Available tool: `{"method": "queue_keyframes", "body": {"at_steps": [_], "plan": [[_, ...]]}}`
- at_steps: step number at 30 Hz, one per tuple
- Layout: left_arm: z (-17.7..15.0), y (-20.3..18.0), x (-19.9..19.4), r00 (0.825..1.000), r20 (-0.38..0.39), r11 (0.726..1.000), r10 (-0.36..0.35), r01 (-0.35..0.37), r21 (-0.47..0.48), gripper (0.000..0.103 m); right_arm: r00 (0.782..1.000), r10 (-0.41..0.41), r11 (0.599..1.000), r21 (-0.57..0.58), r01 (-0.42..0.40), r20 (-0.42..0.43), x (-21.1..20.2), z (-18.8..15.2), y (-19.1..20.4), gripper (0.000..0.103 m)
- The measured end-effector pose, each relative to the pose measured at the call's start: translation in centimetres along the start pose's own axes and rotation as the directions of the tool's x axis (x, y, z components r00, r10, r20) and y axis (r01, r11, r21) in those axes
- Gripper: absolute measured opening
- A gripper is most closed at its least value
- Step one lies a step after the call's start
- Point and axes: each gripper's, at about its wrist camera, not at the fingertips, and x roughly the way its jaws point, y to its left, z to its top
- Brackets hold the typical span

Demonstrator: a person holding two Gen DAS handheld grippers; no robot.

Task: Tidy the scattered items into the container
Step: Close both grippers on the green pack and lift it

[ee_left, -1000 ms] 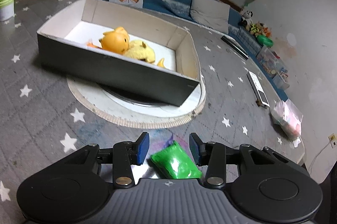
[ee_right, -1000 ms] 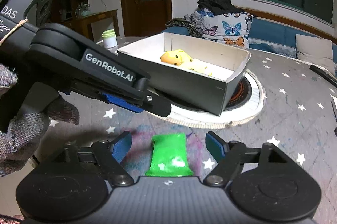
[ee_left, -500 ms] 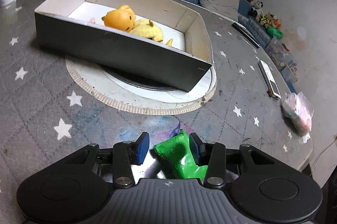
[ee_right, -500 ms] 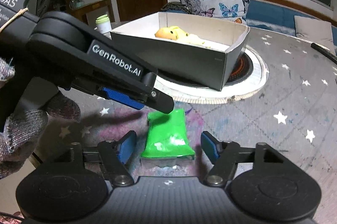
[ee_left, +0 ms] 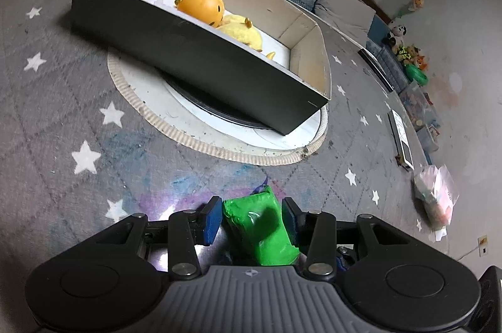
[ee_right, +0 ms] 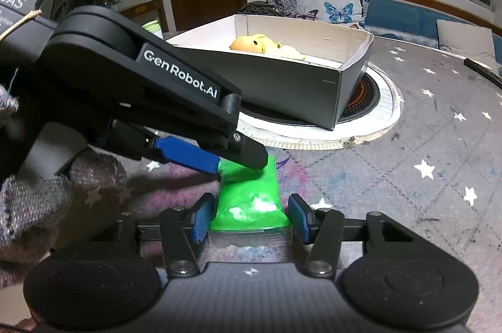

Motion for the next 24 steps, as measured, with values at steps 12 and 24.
{"method": "queue_keyframes", "body": {"at_steps": [12, 24], "plan": [[0.4, -0.1, -0.1, 1.0, 0.005, 1.0, 0.0, 0.0, -0.001, 0.034, 1.0, 0.021, 0.999, 0.026, -0.021, 0.01, 0.2, 0.2, -0.1, 0.046], [3.2, -2.8, -2.9, 0.992, 0.121, 0.997, -0.037, 0.028, 0.072, 0.03, 0.994, 0.013, 0.999, 0.045, -0.018, 0.108, -1.5, 3.2, -0.6, 0.044]]}}
